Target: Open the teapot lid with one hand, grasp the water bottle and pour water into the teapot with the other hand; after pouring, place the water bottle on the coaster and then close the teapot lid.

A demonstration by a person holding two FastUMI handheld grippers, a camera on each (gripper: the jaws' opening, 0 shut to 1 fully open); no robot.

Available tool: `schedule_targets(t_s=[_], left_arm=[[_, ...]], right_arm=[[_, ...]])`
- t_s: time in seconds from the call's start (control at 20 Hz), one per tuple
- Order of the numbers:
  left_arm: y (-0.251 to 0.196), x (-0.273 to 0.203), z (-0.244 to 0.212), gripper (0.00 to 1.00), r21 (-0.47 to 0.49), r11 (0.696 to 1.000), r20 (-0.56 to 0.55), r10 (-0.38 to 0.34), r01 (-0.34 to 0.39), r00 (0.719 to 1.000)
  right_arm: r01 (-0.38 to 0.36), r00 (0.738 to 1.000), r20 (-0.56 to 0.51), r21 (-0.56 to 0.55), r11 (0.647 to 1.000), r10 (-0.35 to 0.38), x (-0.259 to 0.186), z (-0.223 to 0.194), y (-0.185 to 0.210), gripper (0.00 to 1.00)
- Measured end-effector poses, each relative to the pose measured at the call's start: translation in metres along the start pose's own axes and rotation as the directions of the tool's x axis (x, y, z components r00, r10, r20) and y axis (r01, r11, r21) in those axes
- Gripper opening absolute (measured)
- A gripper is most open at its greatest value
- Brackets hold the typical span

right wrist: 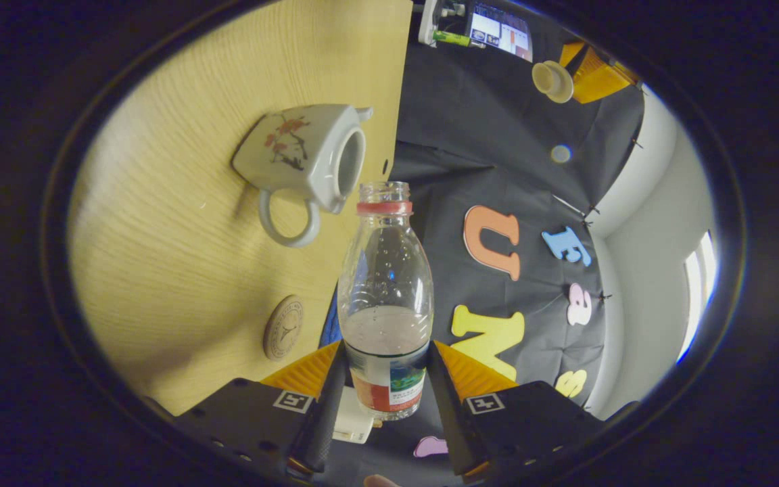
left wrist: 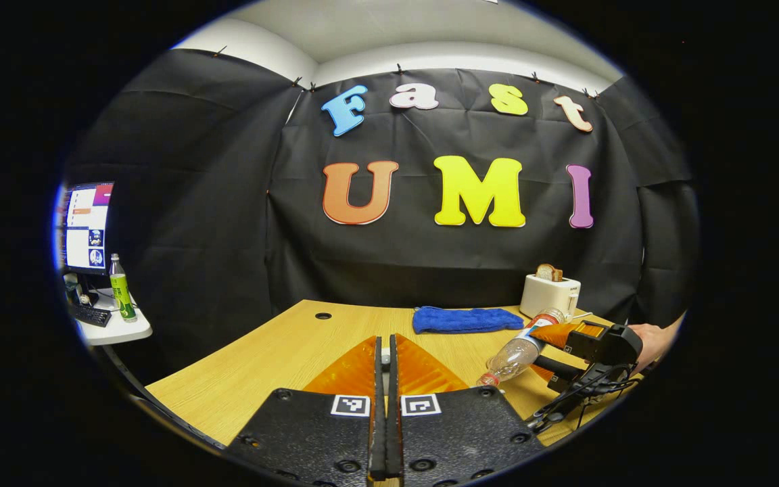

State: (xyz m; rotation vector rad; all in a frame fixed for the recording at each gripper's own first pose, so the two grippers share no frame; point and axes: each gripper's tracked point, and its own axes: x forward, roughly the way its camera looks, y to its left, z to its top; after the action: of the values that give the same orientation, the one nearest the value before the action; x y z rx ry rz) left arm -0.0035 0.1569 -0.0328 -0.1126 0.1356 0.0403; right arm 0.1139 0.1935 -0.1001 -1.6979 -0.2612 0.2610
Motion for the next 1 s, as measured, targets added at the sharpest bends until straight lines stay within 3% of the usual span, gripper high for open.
schedule_targets(t_s=[1.0], left_arm=[[0.008, -0.002, 0.002, 0.03, -0.009, 1.0, 0.004, 0.015, -0.015, 1.0]], right_arm=[[0.085, 0.996, 0.053, -0.179, 0.98, -0.077, 0.007, 0.007, -0.031, 0.66]])
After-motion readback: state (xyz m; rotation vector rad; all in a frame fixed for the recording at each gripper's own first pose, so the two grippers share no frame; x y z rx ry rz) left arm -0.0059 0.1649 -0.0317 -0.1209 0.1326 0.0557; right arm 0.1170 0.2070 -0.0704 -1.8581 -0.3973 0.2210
